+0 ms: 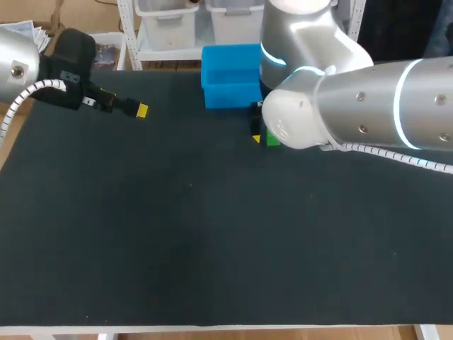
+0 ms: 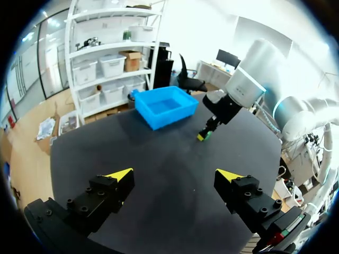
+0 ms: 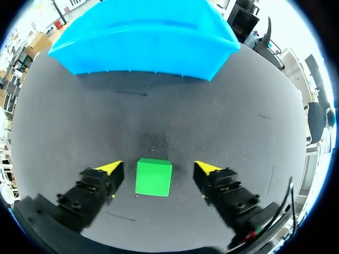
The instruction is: Use the left arm to pick the red cube and place it into the blue plastic box first, then use the right arm to grasp the green cube and put it into the same blue plastic box after the first action is fully finished.
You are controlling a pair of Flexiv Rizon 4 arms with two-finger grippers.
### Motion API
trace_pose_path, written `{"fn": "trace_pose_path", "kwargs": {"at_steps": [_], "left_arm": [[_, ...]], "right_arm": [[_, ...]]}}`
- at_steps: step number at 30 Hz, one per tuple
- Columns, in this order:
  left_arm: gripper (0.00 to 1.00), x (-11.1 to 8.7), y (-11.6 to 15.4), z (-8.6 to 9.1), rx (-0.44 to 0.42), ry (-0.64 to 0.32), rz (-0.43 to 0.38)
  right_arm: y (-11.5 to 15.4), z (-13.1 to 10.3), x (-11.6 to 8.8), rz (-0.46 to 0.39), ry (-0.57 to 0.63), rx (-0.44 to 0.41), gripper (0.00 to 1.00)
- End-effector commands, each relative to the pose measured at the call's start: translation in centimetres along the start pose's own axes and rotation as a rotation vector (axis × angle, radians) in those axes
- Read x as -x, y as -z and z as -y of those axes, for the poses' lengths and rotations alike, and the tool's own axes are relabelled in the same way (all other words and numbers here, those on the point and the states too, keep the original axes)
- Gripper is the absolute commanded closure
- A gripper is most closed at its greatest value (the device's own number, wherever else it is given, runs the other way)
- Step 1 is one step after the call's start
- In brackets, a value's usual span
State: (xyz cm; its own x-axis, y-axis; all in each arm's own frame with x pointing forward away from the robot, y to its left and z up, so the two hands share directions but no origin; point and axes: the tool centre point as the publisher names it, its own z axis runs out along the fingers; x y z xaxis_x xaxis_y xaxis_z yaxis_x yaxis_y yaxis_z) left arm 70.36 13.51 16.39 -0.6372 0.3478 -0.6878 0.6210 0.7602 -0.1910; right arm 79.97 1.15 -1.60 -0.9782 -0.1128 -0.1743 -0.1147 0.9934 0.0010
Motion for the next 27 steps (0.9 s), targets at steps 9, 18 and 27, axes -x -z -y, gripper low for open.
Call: {"fn": "trace_pose_path", "kwargs": {"at_steps": [9, 18, 27], "left_arm": [[0.0, -0.2, 0.0, -0.2, -0.009, -0.003, 0.009], [0.0, -0.2, 0.0, -0.2, -0.009, -0.003, 0.009], [0.0, -0.2, 0.0, -0.2, -0.009, -0.003, 0.009]], "right_arm": [[-0.3, 0.2, -0.5, -0.002, -0.02, 0.01, 1.0], [2.3, 0.8, -0.3, 0.039, -0.045, 0.012, 1.0], [10.1, 1.2, 1.8, 0.151, -0.037, 0.007, 1.0]]}}
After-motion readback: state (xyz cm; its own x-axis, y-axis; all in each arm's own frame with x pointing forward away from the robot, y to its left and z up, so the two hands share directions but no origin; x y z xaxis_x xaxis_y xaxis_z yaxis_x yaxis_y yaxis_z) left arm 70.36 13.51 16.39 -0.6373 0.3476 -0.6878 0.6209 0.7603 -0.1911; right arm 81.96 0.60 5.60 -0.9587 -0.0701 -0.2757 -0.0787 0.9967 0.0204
